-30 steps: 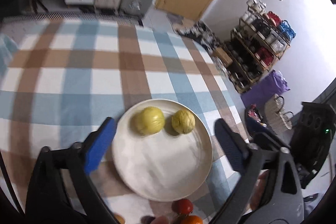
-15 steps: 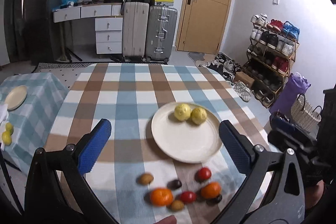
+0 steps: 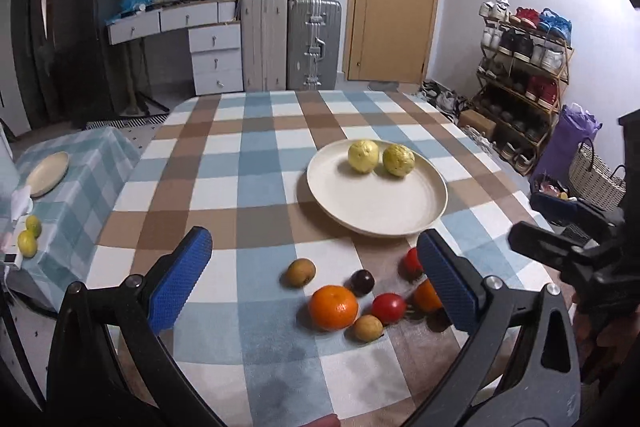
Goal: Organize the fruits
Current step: 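Withdraw both tools from the plate, then move the left tool to the large orange and grasp it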
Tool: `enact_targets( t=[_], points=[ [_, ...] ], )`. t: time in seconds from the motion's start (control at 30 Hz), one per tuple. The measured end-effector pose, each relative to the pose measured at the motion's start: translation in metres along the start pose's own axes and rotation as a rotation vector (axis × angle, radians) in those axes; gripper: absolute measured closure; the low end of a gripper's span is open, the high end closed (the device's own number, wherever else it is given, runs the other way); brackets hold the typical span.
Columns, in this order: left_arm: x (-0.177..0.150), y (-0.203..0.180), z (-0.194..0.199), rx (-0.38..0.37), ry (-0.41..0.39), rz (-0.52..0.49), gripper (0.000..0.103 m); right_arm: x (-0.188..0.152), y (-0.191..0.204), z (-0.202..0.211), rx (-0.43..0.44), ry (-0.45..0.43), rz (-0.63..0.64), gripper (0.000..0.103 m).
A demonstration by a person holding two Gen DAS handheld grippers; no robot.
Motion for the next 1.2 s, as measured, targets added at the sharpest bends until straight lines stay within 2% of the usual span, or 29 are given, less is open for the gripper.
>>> enact_targets(
  t=[0.17, 0.27, 0.4, 0.53, 0.7, 0.83, 1.0, 1.07, 1.2],
  points=[
    [-0.004, 0.013, -0.013, 0.024, 0.057, 0.052, 0.001, -0.007, -0.008, -0.014, -0.010, 0.050, -0.035, 0.000],
    [-0.010, 0.019, -0.022, 0.005, 0.104, 0.101, 0.001, -0.007, -0.007, -0.017, -0.008, 0.054, -0.026, 0.000],
    [-0.026, 0.028, -0.042, -0.005, 0.212, 0.169, 0.001, -0.011, -0.006, -0.019, 0.003, 0.074, -0.030, 0.000],
    [-0.046, 0.032, -0.061, -0.068, 0.321, 0.282, 0.001, -0.010, -0.007, -0.018, 0.002, 0.074, -0.040, 0.000],
    [-0.060, 0.024, -0.073, -0.075, 0.368, 0.276, 0.005, -0.007, -0.012, -0.013, 0.002, 0.062, -0.072, 0.000],
    [-0.066, 0.013, -0.080, -0.088, 0.393, 0.246, 0.016, -0.007, -0.016, -0.012, -0.004, 0.065, -0.091, 0.000],
    [-0.074, 0.008, -0.087, -0.122, 0.434, 0.264, 0.028, -0.006, -0.020, -0.010, -0.006, 0.065, -0.112, 0.000],
    [-0.077, 0.007, -0.091, -0.146, 0.454, 0.283, 0.042, -0.006, -0.021, -0.009, -0.005, 0.063, -0.117, 0.000],
    [-0.081, 0.009, -0.097, -0.161, 0.473, 0.327, 0.054, -0.006, -0.020, -0.011, -0.004, 0.067, -0.119, 0.000]
  ],
)
Point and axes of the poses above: each gripper's, at about its wrist camera, not at the fingertips, and z roughly against the way its jaws point, y to its left, x to its top, the point moved 4 cm from there along -z, roughly the way its jaws point, and after that the axes turned 11 degrees about -y, right-handed, at the moved point
